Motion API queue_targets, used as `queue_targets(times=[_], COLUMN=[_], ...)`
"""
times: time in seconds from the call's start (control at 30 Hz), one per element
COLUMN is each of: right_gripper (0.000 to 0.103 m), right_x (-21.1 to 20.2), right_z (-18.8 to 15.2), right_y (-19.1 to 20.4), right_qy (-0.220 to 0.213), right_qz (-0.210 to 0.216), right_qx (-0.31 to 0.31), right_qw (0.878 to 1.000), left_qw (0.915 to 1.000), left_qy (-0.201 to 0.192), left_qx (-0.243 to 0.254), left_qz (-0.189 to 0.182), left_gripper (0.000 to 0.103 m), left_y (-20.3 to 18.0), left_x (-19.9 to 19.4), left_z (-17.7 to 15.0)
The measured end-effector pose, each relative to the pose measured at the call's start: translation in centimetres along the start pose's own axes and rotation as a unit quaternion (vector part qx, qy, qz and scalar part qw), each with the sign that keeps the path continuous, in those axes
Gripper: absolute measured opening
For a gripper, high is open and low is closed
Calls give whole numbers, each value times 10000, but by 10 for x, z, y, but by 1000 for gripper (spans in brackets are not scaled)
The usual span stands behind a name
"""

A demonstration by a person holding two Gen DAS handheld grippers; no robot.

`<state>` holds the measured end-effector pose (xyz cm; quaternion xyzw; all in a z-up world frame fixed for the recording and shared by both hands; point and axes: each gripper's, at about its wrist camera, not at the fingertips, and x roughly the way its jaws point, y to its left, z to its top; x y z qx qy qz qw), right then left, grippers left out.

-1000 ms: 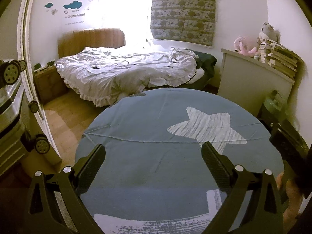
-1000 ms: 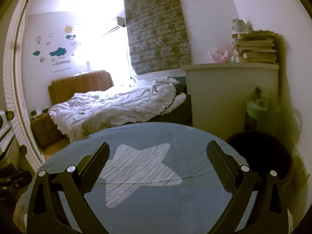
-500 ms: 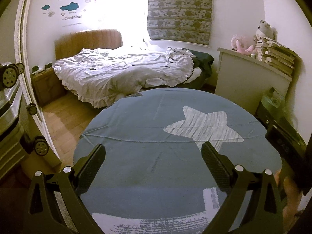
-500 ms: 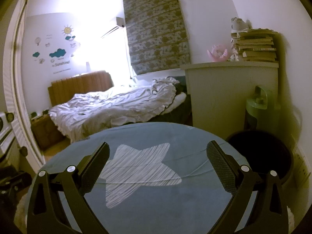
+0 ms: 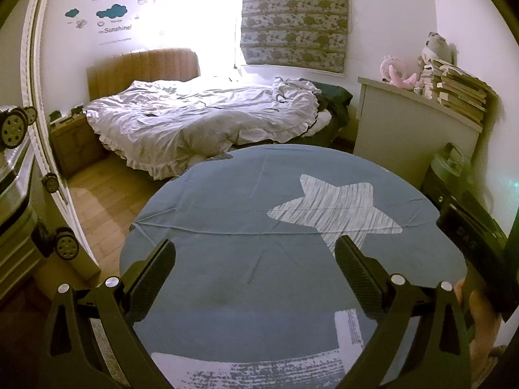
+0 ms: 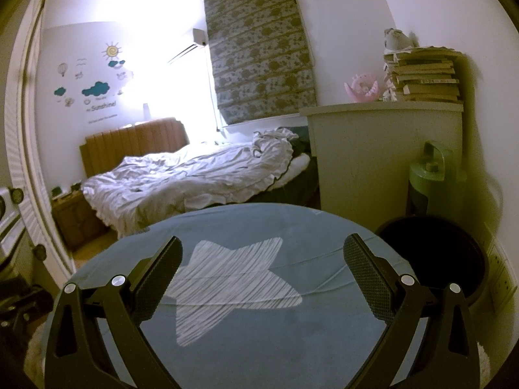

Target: Collect trash

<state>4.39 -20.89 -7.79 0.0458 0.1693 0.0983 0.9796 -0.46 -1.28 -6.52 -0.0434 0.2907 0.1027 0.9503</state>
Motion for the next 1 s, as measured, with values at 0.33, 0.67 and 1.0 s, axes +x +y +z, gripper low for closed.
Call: queue_targets(times=[0.33,0.67,1.0], right_gripper=[98,98,98], right_x=[0,-1,-1], right_z=[1,1,2], right_y=[1,1,1], right_qy=[2,3,7], right_qz=[-3,-2,-2], right_qx=[4,13,17], right_qw=[10000,10000,10000], left_qw=[10000,9999,9999], left_qy=[-1,-84,18], left_qx=[-4,4,-70], left_qz=[-2,-116,-146], left_gripper=[98,98,98], left_y=[-1,-1,2], left_x=[0,-2,1], left_z=[0,4,3])
